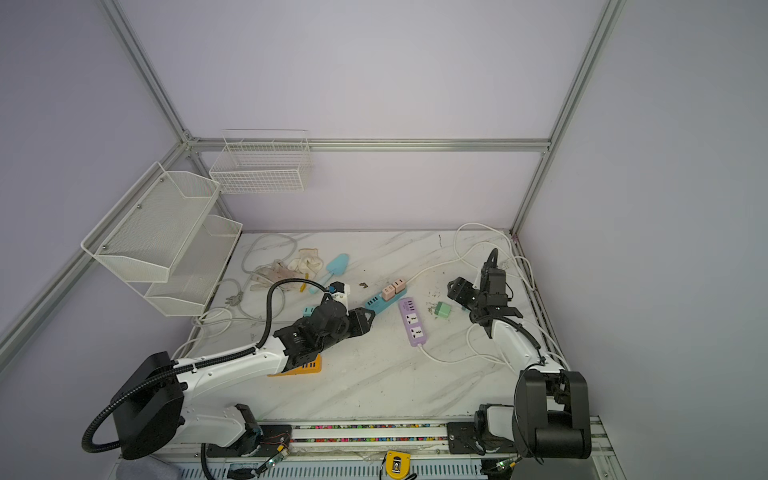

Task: Pull the plug off the socket
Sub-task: 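Open the right gripper and draw it back while the left gripper approaches the pink plugs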

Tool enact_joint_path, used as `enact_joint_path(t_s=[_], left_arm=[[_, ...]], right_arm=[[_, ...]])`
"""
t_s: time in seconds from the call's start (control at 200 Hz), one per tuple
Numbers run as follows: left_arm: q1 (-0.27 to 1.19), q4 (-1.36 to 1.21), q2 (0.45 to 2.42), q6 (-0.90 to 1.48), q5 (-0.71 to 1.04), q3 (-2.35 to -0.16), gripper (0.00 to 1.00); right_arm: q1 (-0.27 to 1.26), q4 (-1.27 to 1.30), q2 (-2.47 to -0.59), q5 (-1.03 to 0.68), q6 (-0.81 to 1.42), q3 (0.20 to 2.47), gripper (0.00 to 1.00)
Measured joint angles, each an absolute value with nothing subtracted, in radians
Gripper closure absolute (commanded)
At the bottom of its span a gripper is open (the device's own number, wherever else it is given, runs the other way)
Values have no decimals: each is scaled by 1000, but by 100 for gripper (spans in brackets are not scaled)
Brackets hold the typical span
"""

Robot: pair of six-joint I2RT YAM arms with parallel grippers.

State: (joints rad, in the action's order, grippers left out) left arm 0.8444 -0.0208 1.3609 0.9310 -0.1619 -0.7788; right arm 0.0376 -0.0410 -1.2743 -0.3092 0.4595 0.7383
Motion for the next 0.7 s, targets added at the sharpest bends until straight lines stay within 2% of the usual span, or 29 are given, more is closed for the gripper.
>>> enact_joint_path(t_s=[0.435,0.7], left_arm=[[809,53,1356,892,-165,-771,49],[791,70,1354,876,-165,-755,49]], right_arm=[[504,-83,-1244,-158,546,738,22],[703,-55,-1403,-48,600,741,22]])
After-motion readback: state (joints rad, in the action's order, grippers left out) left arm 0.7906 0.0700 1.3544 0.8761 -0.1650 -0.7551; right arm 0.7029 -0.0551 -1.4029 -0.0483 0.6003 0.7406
